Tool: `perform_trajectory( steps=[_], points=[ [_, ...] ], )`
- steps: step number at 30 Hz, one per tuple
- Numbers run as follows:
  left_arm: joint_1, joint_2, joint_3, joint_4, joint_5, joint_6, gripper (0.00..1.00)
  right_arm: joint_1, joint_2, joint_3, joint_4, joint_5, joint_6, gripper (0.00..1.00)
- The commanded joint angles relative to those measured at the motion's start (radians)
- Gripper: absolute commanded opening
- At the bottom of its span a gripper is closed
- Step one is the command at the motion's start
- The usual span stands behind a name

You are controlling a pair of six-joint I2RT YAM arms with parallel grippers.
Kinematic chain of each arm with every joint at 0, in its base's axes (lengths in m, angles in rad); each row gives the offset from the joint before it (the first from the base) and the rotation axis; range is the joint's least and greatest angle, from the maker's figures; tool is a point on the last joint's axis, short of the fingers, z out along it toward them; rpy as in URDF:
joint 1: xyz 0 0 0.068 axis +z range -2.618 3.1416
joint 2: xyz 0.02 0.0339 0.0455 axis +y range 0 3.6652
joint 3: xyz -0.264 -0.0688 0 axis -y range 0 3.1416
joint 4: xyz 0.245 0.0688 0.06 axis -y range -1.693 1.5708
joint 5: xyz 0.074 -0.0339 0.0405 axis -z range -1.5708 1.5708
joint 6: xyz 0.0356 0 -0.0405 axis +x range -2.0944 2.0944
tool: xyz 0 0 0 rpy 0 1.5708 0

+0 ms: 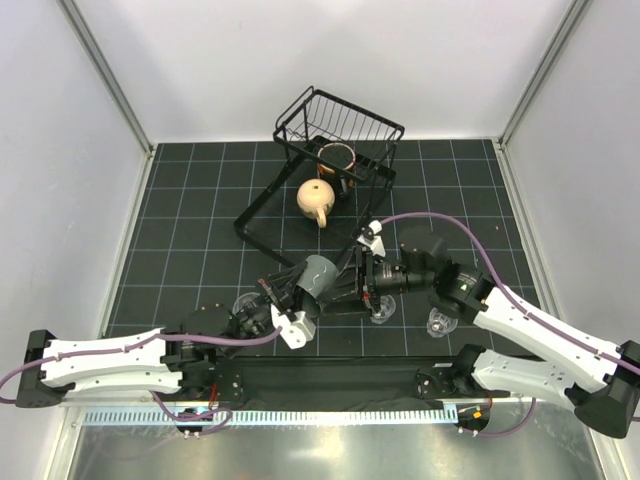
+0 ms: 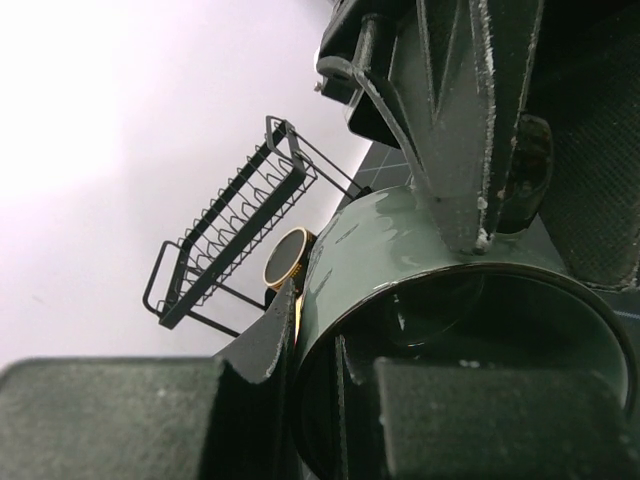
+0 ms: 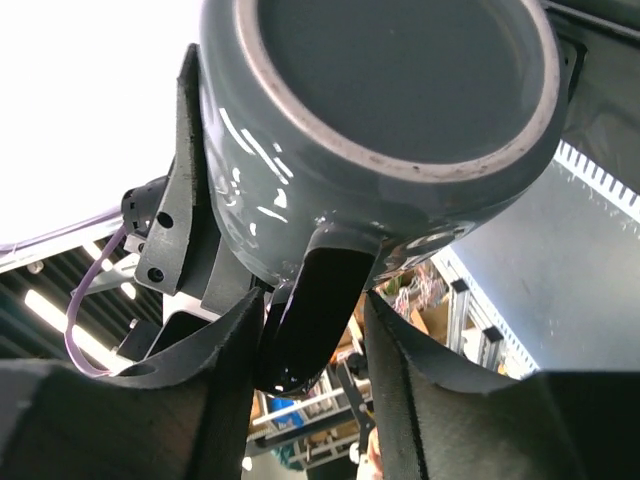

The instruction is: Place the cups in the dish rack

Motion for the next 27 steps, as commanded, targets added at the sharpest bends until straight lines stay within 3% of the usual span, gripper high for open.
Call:
perform_trajectory(
  steps=[1, 5, 14, 27],
  points=[
    [-0.007, -0.016, 0.007, 0.098, 0.065, 0.041, 0.00, -0.006, 0.023, 0.035, 0.056, -0.043, 0.028, 0.45],
    [-0.006, -0.030, 0.001, 0.095, 0.090, 0.047, 0.00, -0.007, 0.072, 0.044, 0.061, -0.077, 0.013, 0.39],
    [-0.007, -0.079, -0.022, 0.063, 0.147, 0.035, 0.00, -0.056, 0.114, 0.048, 0.041, -0.138, -0.095, 0.42],
    [-0.009, -0.062, -0.013, 0.050, 0.179, 0.046, 0.00, -0.086, 0.117, 0.007, 0.105, -0.172, -0.036, 0.39]
  ],
)
